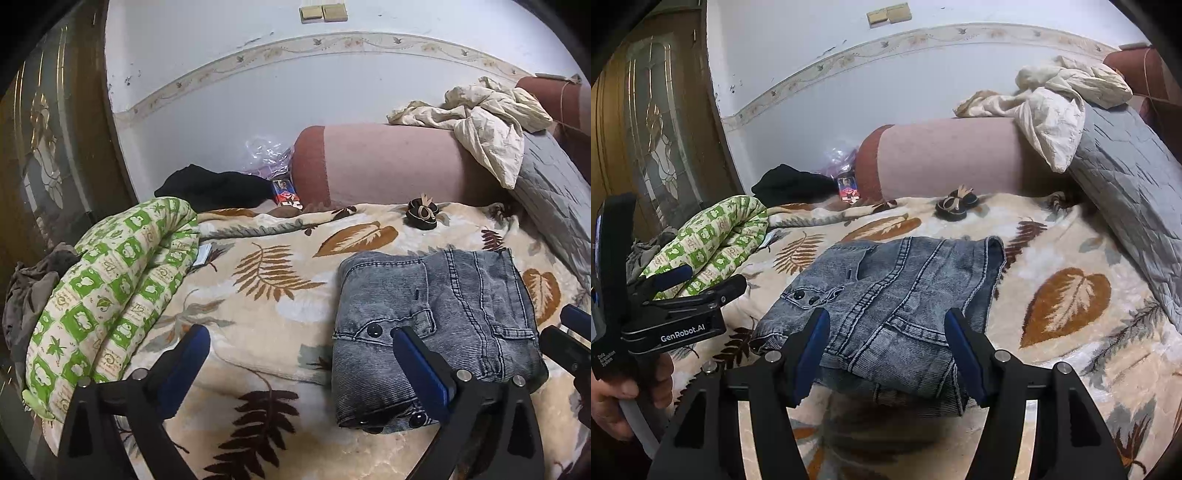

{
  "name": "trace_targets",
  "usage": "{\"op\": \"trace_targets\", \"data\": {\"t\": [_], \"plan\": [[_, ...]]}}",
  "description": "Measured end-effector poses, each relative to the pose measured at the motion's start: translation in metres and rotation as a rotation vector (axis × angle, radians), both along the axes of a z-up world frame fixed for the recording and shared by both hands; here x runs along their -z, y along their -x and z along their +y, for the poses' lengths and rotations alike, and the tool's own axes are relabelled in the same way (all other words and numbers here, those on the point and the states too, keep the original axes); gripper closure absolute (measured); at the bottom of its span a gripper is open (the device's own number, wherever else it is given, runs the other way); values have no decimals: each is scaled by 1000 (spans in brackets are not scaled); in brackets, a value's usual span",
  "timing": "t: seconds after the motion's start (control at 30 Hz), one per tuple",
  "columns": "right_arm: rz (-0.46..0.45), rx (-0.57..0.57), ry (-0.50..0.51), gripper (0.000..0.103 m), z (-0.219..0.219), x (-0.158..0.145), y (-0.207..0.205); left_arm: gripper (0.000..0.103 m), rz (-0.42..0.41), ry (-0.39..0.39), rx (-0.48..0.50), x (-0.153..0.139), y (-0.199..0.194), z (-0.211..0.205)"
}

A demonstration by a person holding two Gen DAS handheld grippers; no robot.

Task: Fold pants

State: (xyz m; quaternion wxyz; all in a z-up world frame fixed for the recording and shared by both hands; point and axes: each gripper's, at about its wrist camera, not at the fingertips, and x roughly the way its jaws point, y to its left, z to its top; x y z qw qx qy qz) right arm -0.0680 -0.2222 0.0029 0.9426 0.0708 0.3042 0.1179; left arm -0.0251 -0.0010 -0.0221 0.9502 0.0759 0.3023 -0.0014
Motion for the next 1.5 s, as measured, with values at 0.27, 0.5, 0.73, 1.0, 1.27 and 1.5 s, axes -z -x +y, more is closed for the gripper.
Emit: {"op": "trace_targets", "data": {"t": [0.27, 0.5, 0.73, 1.0, 1.27, 1.5], "plan": [[1, -2, 1, 37, 0, 0, 0, 2, -3, 4, -6, -1, 1, 0], [3, -4, 5, 37, 1, 1, -1, 2, 1, 2, -5, -1, 1, 0], [10, -5, 4, 37, 3, 3, -1, 2, 5, 1, -5, 1, 0, 0], [16, -11, 4, 37, 4, 4, -2, 2, 9, 0, -7, 2, -1, 1], [21, -12, 4, 37, 4, 6, -3, 2, 15, -4, -9, 4, -3, 2], [20, -12, 4, 37, 5, 6, -3, 2, 17, -3, -10, 5, -3, 2]]}}
